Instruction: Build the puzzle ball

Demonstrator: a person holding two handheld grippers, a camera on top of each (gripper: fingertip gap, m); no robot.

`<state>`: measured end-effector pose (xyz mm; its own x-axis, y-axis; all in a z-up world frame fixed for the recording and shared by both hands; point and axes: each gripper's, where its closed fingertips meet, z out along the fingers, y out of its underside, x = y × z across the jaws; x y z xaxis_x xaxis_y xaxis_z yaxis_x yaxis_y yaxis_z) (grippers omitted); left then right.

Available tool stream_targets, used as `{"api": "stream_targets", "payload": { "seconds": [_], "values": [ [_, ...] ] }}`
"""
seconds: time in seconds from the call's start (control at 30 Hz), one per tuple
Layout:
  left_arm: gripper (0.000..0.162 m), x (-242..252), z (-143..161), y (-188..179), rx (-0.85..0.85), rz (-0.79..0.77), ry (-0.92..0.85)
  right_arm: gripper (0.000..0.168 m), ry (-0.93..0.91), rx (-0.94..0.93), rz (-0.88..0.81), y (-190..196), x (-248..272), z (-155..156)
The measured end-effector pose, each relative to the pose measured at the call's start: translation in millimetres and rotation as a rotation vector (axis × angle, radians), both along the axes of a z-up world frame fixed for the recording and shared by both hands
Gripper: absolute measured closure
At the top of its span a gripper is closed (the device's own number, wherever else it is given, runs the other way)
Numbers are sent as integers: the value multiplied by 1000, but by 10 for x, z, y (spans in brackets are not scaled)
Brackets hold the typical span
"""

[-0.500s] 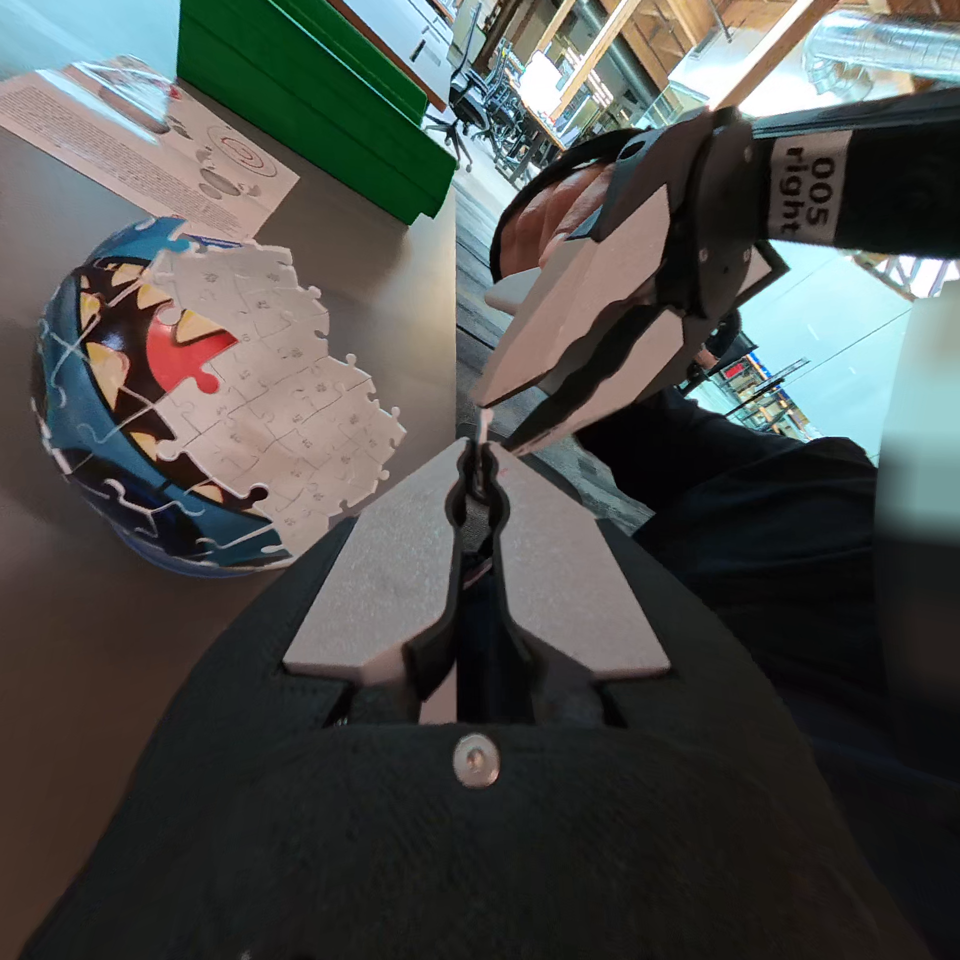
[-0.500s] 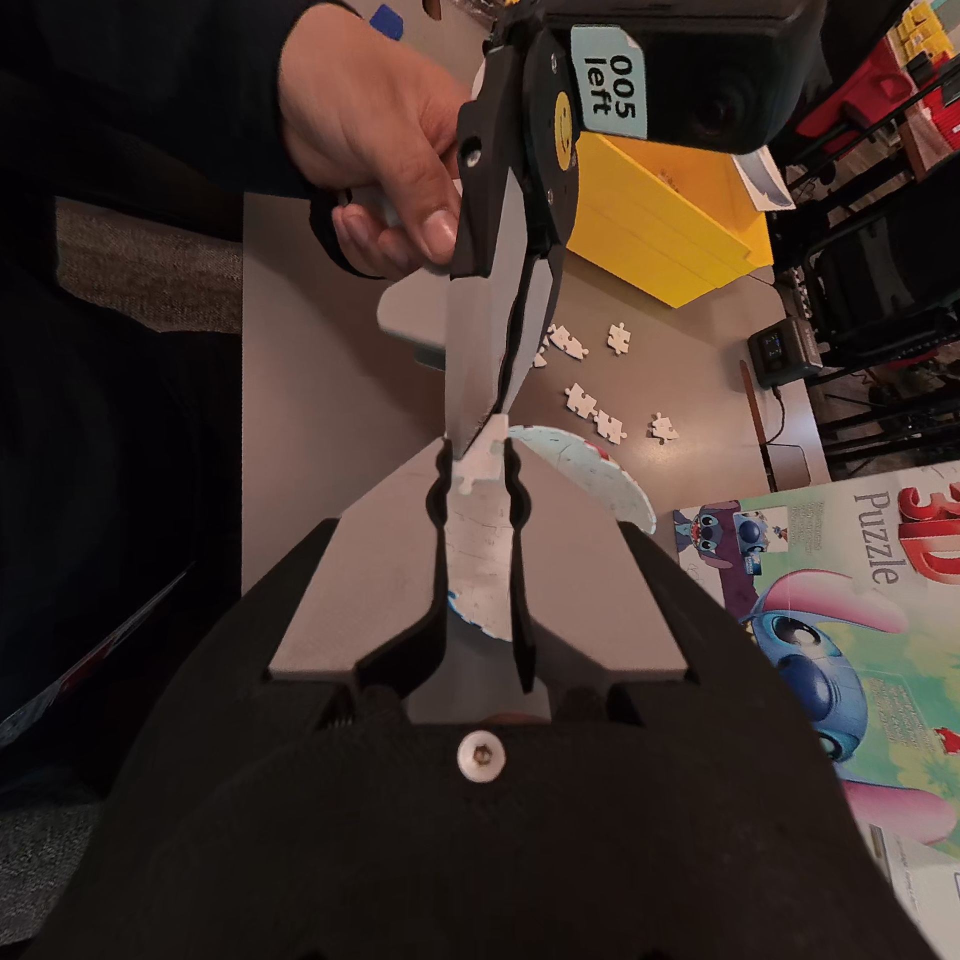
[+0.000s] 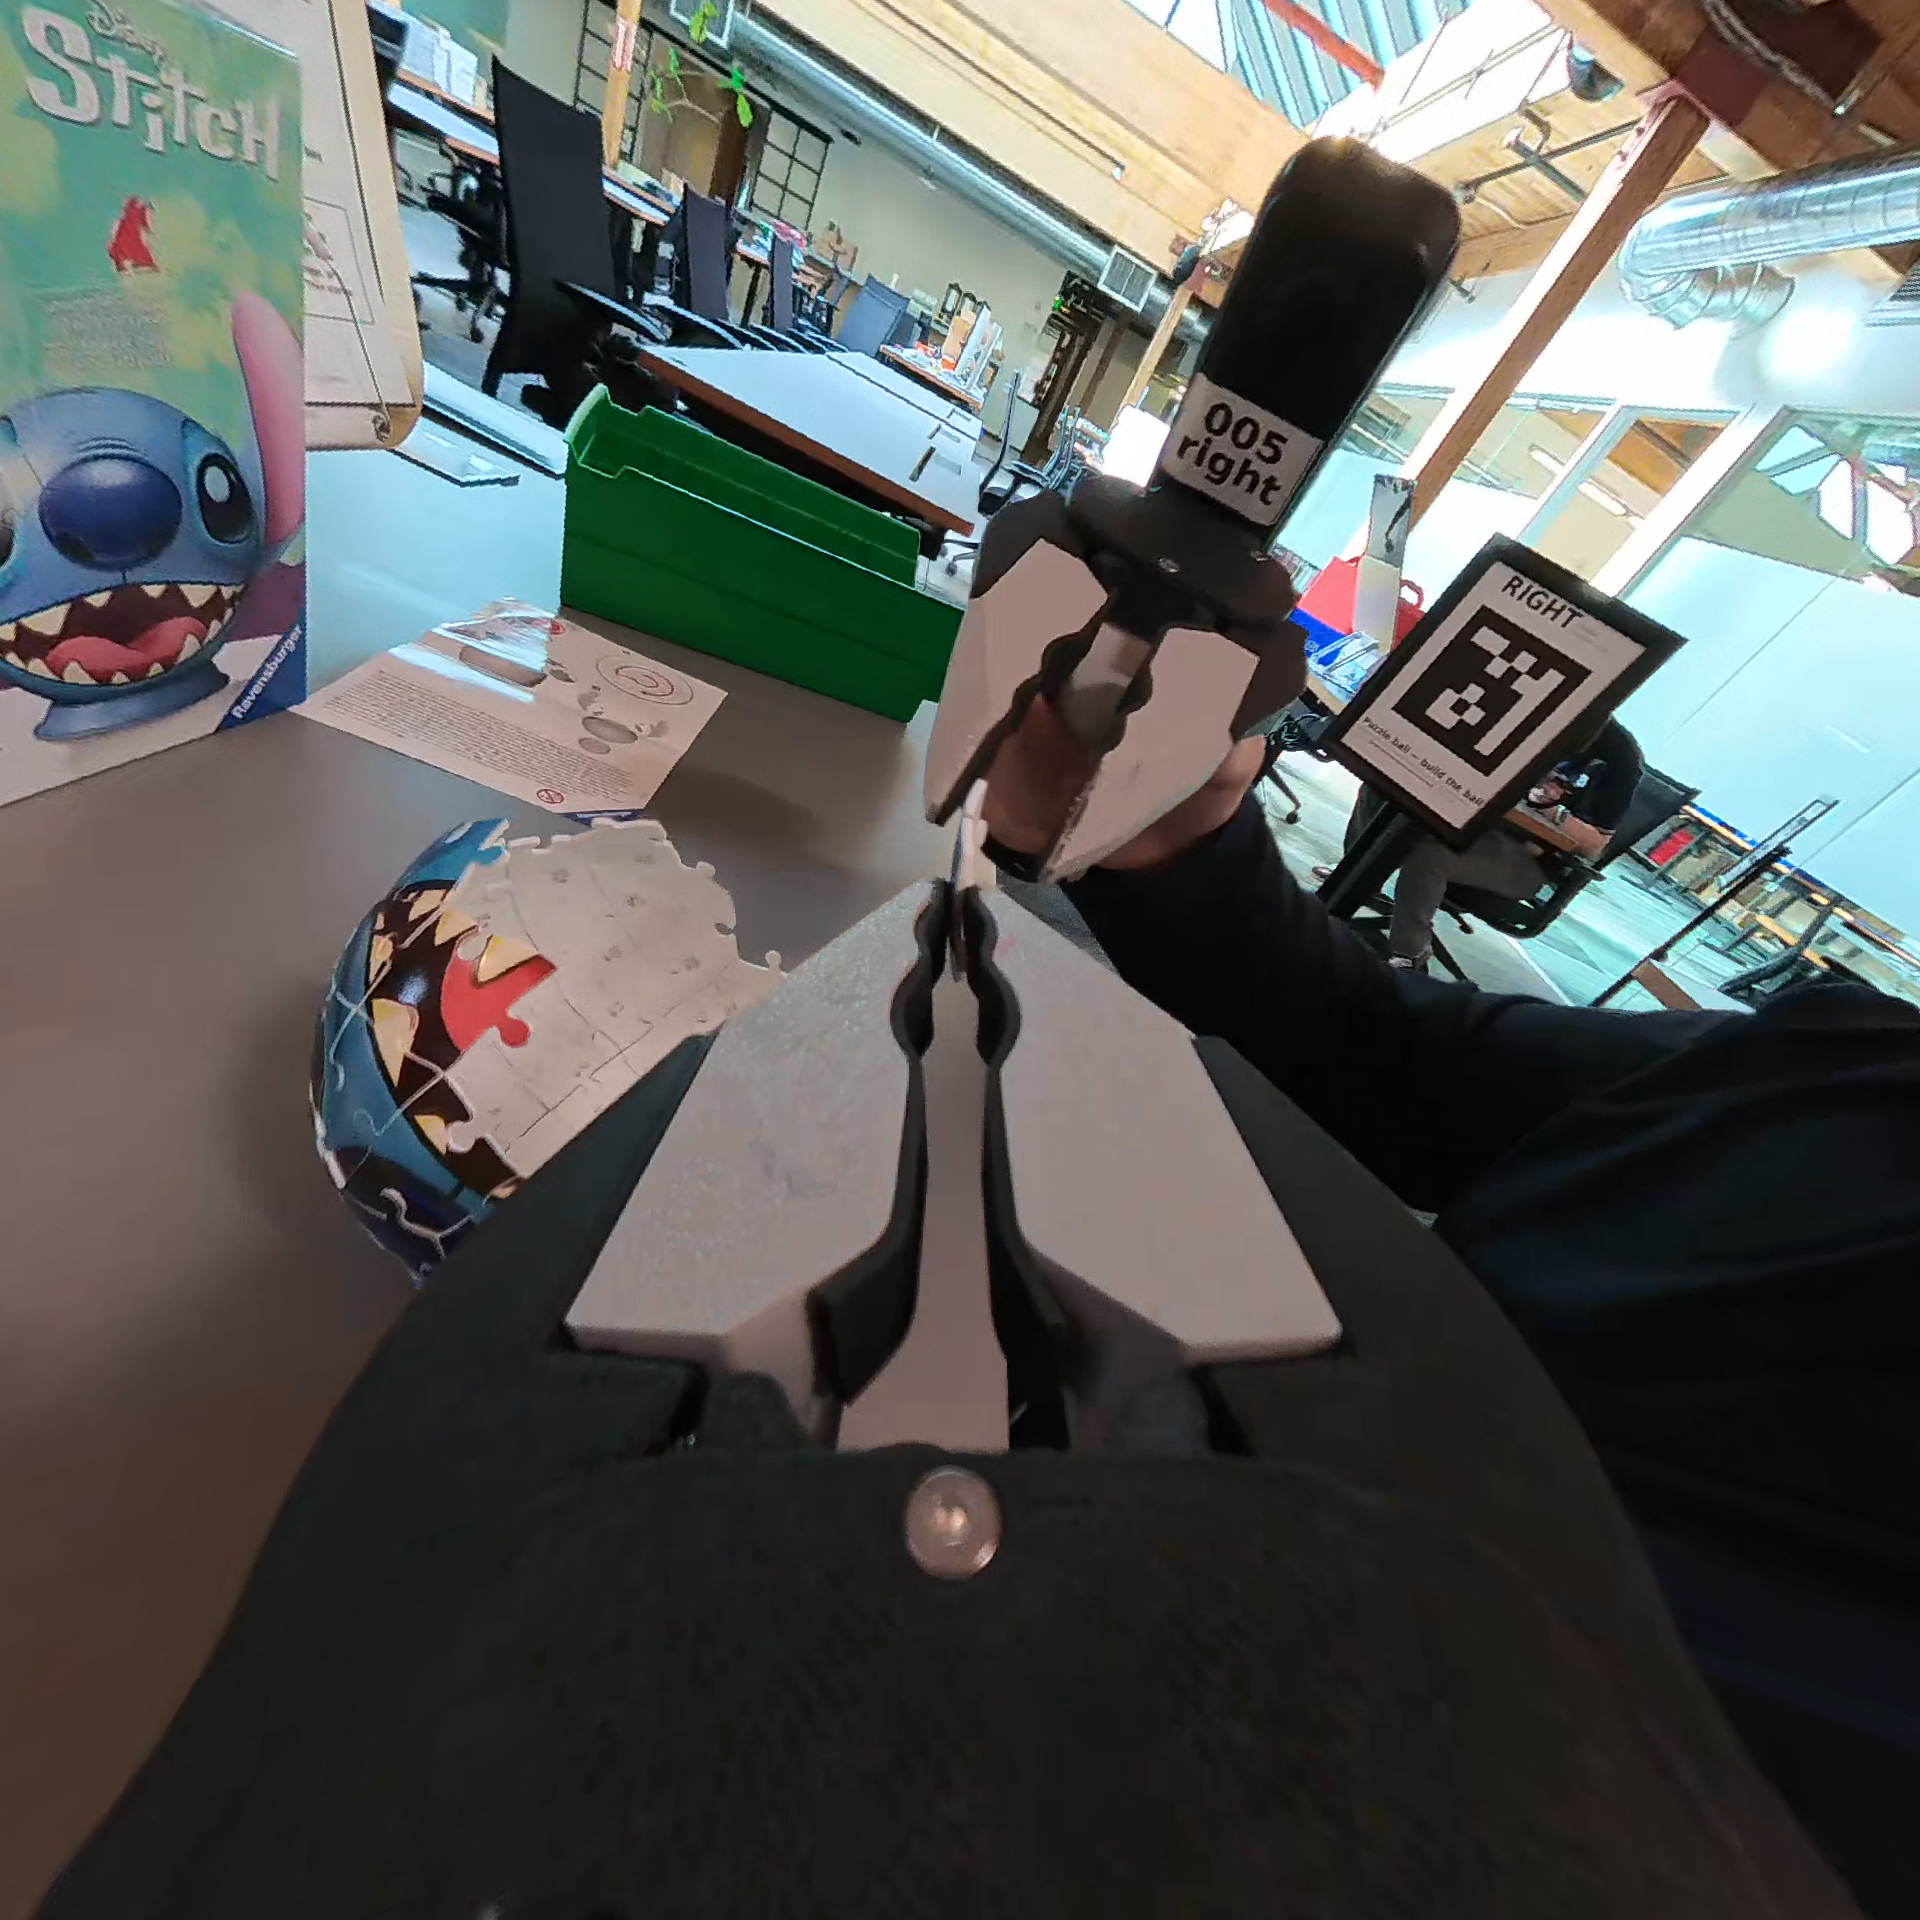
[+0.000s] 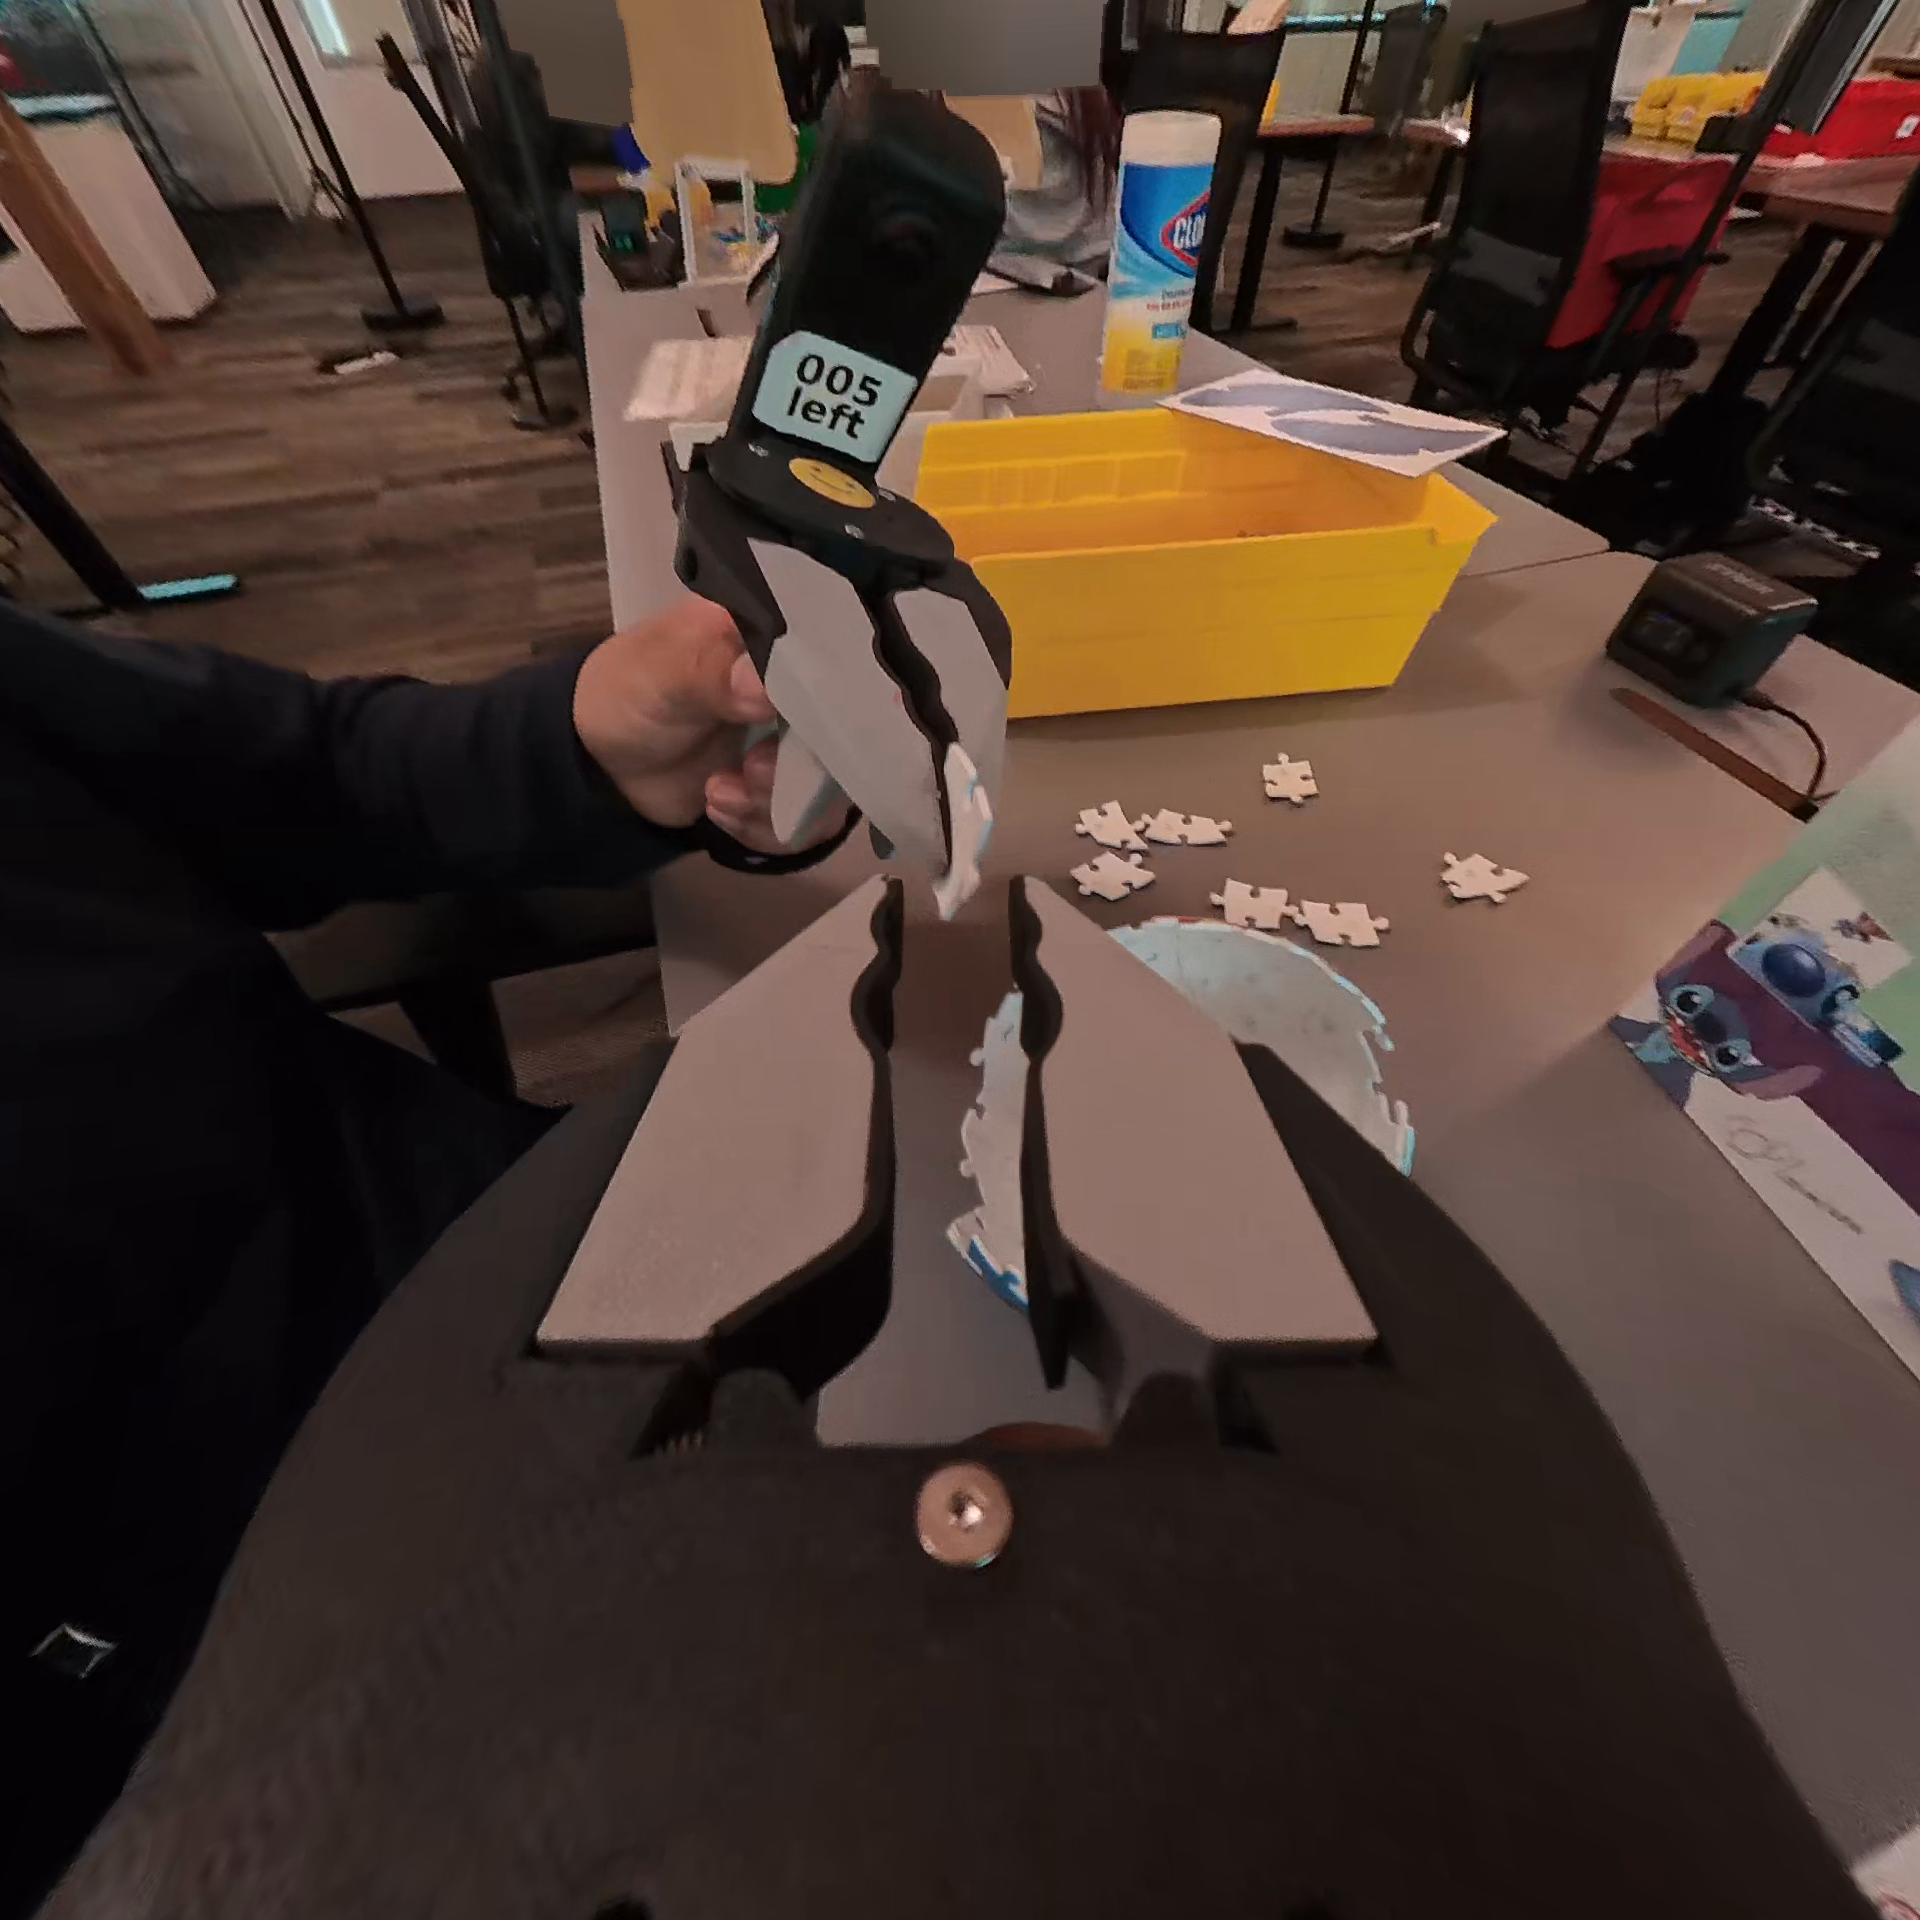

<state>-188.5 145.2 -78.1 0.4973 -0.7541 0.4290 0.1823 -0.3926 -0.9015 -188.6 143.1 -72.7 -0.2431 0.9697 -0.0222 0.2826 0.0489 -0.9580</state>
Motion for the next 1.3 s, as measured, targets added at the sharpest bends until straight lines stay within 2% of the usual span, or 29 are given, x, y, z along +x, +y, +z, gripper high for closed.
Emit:
{"api": "stream_targets", "payload": {
  "seconds": [0.07,0.17,0.33,0.5,0.63,0.8,0.9,1.13,1.3],
  "values": [
    [162,23,-3,26,5,11,7,155,-13,-17,0,2,-36,-18],
    [162,35,27,51,21,19,9,168,-20,-49,-12,49,-65,-1],
    [161,9,30,111,29,36,27,168,-39,-65,-18,121,-63,40],
    [148,-177,-19,202,34,95,125,168,-185,109,-91,349,7,-98],
    [144,-387,30,307,17,128,157,168,-343,265,-149,631,47,-212],
    [132,-650,47,595,-25,152,200,168,-483,461,-141,832,-34,-321],
    [130,-759,40,797,-56,135,206,168,-537,549,-134,894,-92,-436],
    [131,-811,-237,1246,-159,129,268,168,-590,629,-174,954,-177,-619],
    [131,-651,-481,1383,-209,61,328,168,-652,657,-217,1006,-203,-707]
  ]
}}
